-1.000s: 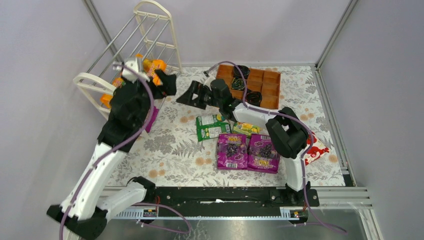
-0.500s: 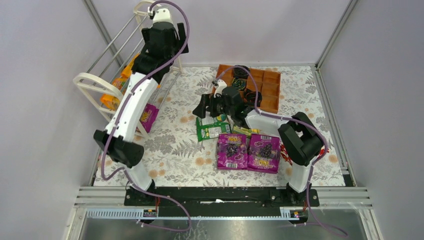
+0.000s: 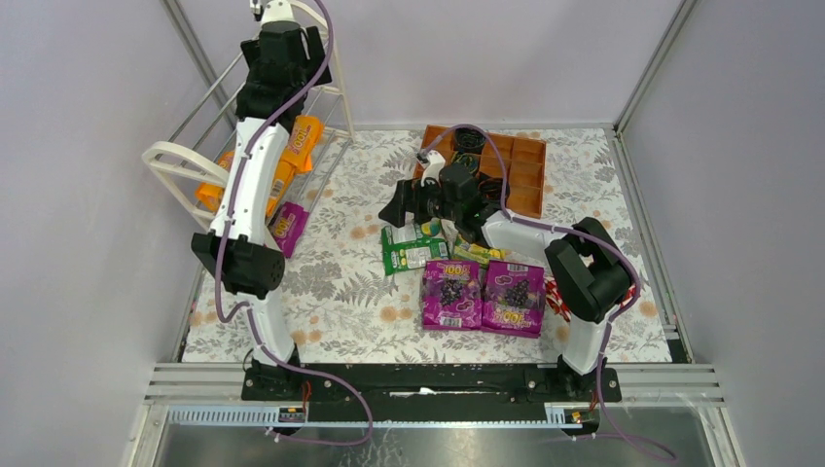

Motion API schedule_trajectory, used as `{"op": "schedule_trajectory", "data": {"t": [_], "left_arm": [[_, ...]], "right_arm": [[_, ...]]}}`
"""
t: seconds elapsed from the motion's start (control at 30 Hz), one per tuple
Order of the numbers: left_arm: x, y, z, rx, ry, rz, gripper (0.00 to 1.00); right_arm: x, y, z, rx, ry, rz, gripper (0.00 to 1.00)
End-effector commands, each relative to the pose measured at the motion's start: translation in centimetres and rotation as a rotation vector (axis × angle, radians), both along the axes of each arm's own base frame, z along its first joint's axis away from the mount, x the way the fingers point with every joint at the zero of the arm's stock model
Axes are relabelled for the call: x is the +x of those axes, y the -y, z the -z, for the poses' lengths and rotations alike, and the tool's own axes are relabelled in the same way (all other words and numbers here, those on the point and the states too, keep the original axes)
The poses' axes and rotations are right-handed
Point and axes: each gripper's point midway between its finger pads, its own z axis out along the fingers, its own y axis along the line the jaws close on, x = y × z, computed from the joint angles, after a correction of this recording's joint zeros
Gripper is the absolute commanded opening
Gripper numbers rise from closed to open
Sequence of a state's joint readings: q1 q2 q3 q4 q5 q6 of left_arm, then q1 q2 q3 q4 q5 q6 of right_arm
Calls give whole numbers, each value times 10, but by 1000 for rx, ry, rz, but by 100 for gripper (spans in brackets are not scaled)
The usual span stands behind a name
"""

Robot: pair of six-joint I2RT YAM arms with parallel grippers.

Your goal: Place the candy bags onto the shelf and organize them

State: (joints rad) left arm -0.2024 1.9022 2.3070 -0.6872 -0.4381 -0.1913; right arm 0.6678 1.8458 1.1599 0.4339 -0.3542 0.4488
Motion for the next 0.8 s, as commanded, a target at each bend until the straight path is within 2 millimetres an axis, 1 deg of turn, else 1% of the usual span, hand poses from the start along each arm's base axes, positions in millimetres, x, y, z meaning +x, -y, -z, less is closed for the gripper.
{"op": "schedule_trajectory", "data": {"t": [0.0,0.07,0.17,0.23,0.27,0.33,0.43,0.5,0.57,0.63,0.67,0.77], "left_arm": [[13,11,-5,-43,30,61,97],[17,10,1,-57,19,72,92],[19,19,5,-73,9,117,86],[19,20,9,-70,-1,125,84],[18,19,10,-68,-8,121,82],[15,19,11,-73,-16,123,75],[13,23,18,-74,-37,151,72],[12,27,22,-73,-52,174,65],[10,29,25,-75,-63,186,62],[8,30,27,-76,-71,196,57],[6,31,27,-78,-75,203,55],[-2,34,28,-92,-86,221,54]], "right_arm": [[5,2,-16,51,41,-12,100],[5,2,-16,59,35,-13,100],[5,2,-15,64,29,-15,100],[6,2,-14,65,26,-14,100],[6,2,-15,67,27,-16,100],[5,3,-15,69,26,-17,100],[5,3,-14,72,23,-17,100],[4,2,-14,76,20,-21,100],[5,2,-14,80,17,-20,100],[5,2,-14,81,15,-22,100],[5,2,-13,81,12,-21,100],[6,1,-12,84,8,-21,100]]}}
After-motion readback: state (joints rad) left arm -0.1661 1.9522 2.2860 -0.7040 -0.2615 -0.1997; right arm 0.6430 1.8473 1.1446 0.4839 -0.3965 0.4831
